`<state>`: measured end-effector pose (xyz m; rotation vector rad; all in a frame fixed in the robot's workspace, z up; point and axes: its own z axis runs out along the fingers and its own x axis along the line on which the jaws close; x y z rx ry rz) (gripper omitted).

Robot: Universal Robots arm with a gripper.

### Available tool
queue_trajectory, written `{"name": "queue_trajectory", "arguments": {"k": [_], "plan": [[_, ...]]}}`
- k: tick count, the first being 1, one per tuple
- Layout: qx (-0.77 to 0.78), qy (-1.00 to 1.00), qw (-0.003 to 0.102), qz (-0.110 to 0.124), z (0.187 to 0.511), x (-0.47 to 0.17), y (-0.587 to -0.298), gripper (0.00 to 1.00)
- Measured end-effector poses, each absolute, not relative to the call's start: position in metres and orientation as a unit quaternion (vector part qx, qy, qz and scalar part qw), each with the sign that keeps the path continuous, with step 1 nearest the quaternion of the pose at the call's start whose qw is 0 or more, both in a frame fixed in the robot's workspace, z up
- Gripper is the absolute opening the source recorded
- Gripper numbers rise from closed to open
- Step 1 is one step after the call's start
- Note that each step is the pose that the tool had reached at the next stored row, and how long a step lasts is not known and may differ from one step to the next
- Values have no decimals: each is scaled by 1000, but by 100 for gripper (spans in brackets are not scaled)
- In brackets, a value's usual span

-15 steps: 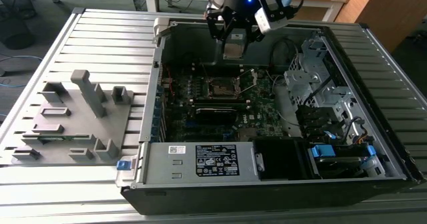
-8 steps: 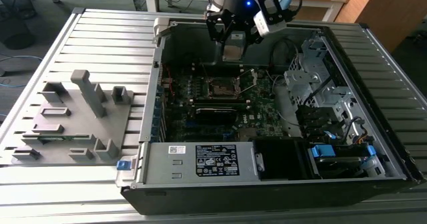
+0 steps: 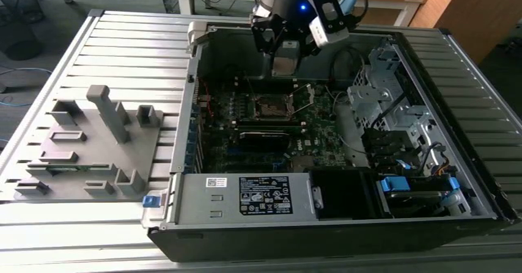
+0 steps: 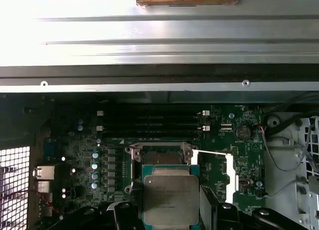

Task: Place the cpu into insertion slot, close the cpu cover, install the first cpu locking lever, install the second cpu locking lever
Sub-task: 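Place the cpu into insertion slot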

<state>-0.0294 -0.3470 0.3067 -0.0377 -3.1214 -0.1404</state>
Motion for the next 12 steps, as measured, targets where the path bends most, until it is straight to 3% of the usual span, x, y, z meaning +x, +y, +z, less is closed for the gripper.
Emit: {"name": "queue_trajectory", "arguments": {"k": [12], "plan": [[-11, -999, 8, -42, 286, -29, -347, 54]]}}
